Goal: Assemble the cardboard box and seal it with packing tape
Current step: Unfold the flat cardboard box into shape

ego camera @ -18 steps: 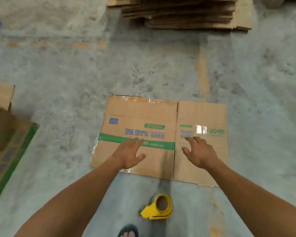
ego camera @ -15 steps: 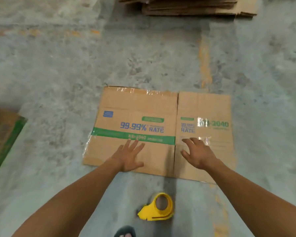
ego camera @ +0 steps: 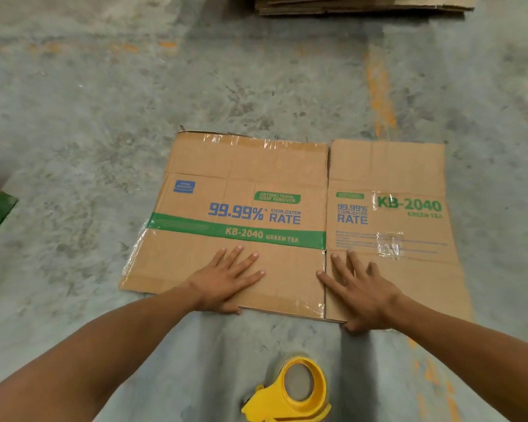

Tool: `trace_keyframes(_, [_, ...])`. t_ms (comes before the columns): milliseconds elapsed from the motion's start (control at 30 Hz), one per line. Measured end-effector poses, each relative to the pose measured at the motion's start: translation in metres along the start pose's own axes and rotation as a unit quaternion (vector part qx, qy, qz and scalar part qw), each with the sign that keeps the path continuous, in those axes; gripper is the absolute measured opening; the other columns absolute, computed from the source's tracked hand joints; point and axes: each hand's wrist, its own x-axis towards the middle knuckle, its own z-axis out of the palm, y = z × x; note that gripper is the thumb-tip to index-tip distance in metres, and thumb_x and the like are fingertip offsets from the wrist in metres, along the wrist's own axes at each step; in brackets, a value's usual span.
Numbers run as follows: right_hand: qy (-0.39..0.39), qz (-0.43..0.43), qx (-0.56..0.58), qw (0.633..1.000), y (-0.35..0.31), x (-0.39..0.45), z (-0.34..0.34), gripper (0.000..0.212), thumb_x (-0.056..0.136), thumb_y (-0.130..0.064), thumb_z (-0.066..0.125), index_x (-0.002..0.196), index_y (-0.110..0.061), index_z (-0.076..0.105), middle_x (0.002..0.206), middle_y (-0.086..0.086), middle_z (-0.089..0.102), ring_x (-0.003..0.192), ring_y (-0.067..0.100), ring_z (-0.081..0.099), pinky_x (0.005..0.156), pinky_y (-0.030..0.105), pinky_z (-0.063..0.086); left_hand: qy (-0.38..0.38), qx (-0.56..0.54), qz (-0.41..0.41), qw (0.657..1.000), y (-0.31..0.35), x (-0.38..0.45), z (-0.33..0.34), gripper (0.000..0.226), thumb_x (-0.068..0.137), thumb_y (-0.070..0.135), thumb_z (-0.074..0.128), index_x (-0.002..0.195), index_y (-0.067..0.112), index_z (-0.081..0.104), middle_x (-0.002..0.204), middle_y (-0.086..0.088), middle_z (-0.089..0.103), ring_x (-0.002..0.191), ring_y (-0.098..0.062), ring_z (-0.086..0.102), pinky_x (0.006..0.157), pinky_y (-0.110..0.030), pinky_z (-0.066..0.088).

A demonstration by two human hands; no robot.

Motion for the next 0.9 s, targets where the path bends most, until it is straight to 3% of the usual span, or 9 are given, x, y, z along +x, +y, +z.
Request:
trace_keyframes(133, [-0.013,-0.015,-0.014,1.0,-0.006,-0.004,-0.018,0.102,0.085,-0.04,0.062,0.156,-0.022,-0.009,0.162,0.023,-0.001,0.142,0.055,0.008,0.1,0.061,0.039,0.02,0.004,-0.002,1.0,0.001,-0.004,-0.013,0.074,0.096,0.057,0.028,0.154,0.027,-0.008,0.164,-0.009,-0.01,0.148,-0.041,-0.005,0.118,-0.054,0.009])
trace_keyframes(267, [0.005,-0.03,0.015,0.999,0.013,-0.01,-0.042,0.084,0.091,-0.031,0.051,0.157,-0.026,-0.001,0.159,0.015,0.016,0.129,0.043,0.036,0.092,0.05,0.051,0.126,-0.052,-0.035,0.99,-0.014,-0.02,-0.02,0.062,0.1,0.055,0.026,0.155,0.032,0.007,0.164,0.001,0.009,0.15,-0.023,0.011,0.117,-0.036,0.014])
trace_keyframes(367, [0.035,-0.028,0.032,0.999,0.026,-0.011,-0.063,0.075,0.093,-0.032,0.045,0.157,-0.03,0.005,0.155,0.008,0.031,0.124,0.037,0.05,0.096,0.043,0.047,0.214,-0.118,-0.143,0.959,-0.023,-0.03,-0.03,0.059,0.097,0.059,0.031,0.151,0.041,0.02,0.162,0.004,0.021,0.15,-0.02,0.014,0.118,-0.045,0.003])
trace_keyframes(433, [0.066,-0.021,0.028,0.997,0.029,-0.013,-0.079,0.07,0.094,-0.034,0.042,0.156,-0.033,0.01,0.153,0.003,0.038,0.12,0.034,0.056,0.094,0.039,0.048,0.239,-0.118,-0.256,0.929,-0.026,-0.035,-0.036,0.067,0.092,0.068,0.028,0.152,0.044,0.009,0.165,0.003,0.004,0.151,-0.025,-0.005,0.114,-0.055,-0.012])
trace_keyframes(533, [0.097,0.019,0.046,0.994,0.031,-0.018,-0.106,0.065,0.093,-0.033,0.042,0.153,-0.04,0.019,0.15,-0.005,0.044,0.112,0.031,0.062,0.084,0.034,0.048,0.314,-0.28,-0.434,0.797,-0.02,-0.041,-0.047,0.095,0.083,0.072,0.043,0.151,0.039,-0.016,0.159,-0.004,-0.029,0.146,-0.034,-0.025,0.109,-0.058,-0.016])
trace_keyframes(633, [0.132,0.03,0.061,0.989,0.031,-0.028,-0.13,0.054,0.097,-0.034,0.038,0.15,-0.039,0.028,0.141,0.002,0.056,0.112,0.031,0.061,0.089,0.037,0.05,0.334,-0.567,-0.532,0.533,-0.021,-0.044,-0.064,0.12,0.076,0.062,0.068,0.149,0.034,-0.024,0.158,-0.01,-0.029,0.147,-0.041,-0.011,0.114,-0.059,0.007])
trace_keyframes(700, [0.165,0.034,0.077,0.983,0.032,-0.035,-0.143,0.049,0.1,-0.035,0.037,0.148,-0.039,0.032,0.137,0.005,0.06,0.114,0.03,0.061,0.091,0.035,0.048,0.333,-0.665,-0.527,0.412,-0.028,-0.047,-0.074,0.123,0.078,0.043,0.076,0.15,0.028,-0.022,0.162,-0.016,-0.012,0.148,-0.039,0.009,0.116,-0.054,0.02])
trace_keyframes(800, [0.177,0.034,0.085,0.98,0.039,-0.043,-0.15,0.045,0.102,-0.045,0.034,0.147,-0.046,0.031,0.14,0.001,0.058,0.123,0.025,0.056,0.093,0.031,0.043,0.403,-0.75,-0.417,0.316,-0.041,-0.046,-0.085,0.096,0.089,0.01,0.063,0.153,0.026,-0.005,0.149,-0.011,0.042,0.126,-0.036,0.051,0.101,-0.053,0.047])
trace_keyframes(900, [0.162,0.02,0.233,0.959,0.052,-0.051,-0.147,0.043,0.103,-0.047,0.036,0.146,-0.048,0.036,0.148,-0.009,0.049,0.132,0.017,0.048,0.098,0.024,0.038,0.424,-0.733,-0.396,0.355,-0.049,-0.045,-0.099,0.091,0.096,0.011,0.054,0.153,0.03,-0.014,0.1,0.006,0.054,0.104,-0.03,0.059,0.1,-0.052,0.048])
